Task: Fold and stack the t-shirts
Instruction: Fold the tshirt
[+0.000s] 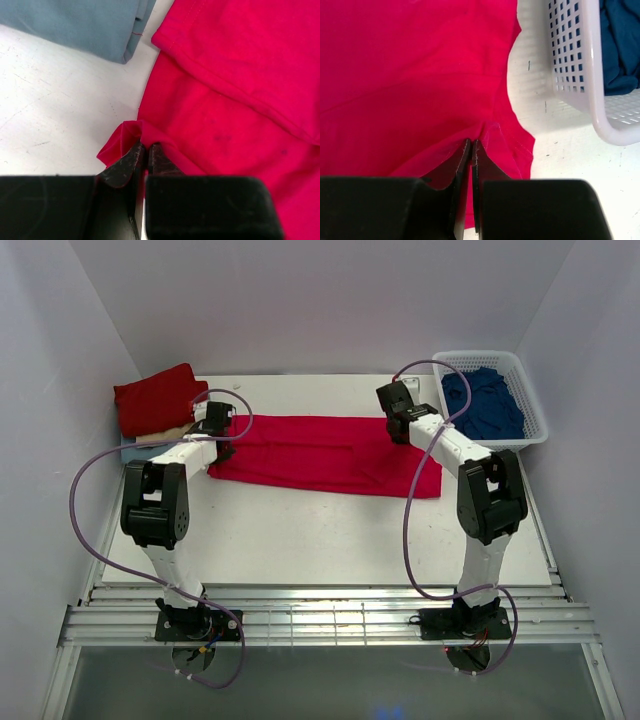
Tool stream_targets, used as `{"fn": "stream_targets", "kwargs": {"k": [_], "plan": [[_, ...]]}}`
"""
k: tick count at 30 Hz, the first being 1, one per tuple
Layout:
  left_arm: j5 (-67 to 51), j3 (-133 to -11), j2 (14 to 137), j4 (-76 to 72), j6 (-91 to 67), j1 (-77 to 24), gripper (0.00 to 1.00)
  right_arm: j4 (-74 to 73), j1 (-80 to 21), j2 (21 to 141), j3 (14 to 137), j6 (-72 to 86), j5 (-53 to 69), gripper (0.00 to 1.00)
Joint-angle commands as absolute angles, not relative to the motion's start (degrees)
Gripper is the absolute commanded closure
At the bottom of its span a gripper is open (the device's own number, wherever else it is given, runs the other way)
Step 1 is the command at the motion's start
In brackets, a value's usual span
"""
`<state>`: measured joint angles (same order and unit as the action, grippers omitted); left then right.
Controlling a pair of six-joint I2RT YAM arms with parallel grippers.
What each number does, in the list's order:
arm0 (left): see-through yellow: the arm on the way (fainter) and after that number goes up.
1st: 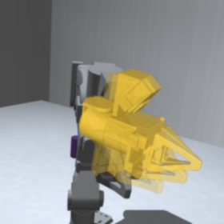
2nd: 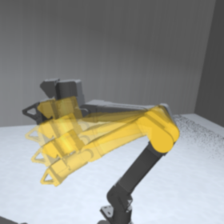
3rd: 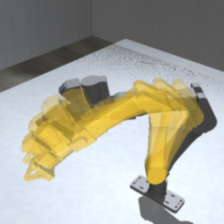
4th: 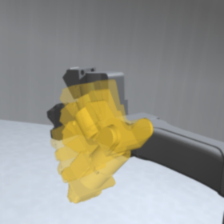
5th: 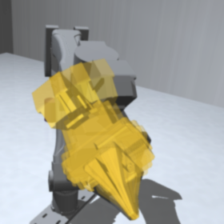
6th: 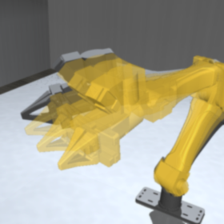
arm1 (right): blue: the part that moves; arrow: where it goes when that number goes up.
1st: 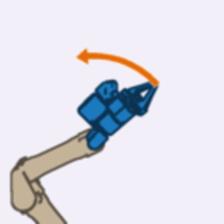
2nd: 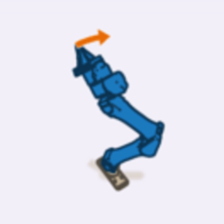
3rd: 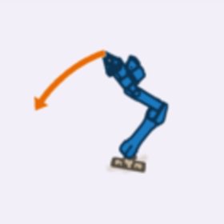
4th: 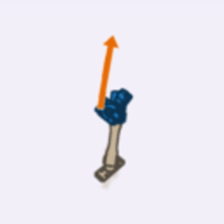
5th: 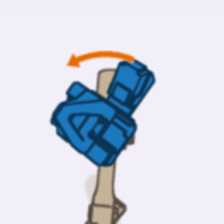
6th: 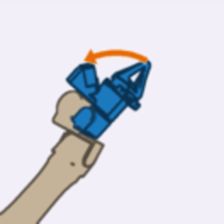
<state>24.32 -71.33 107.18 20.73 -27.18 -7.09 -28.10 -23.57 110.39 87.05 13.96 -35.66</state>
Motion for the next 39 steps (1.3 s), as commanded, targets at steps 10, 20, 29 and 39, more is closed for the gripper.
{"fn": "stream_targets", "kwargs": {"k": [10, 20, 29, 39], "plan": [[24.87, -73.65, 104.50, 22.33, -25.49, -5.98, 0.99, -28.83, -20.48, 111.09, 93.34, 11.43, -34.72, 0.92], [25.22, -72.51, 103.28, 21.36, -25.93, -5.89, 1.00, -29.71, -18.99, 112.33, 95.54, 10.90, -34.72, 0.92], [23.55, -74.97, 106.43, 19.16, -24.79, -5.71, 1.00, -30.67, -17.49, 115.57, 98.44, 10.37, -34.98, 0.92], [22.59, -77.69, 109.42, 17.67, -24.00, -5.62, 1.00, -31.20, -16.35, 117.77, 100.63, 10.11, -34.89, 0.92]]}}
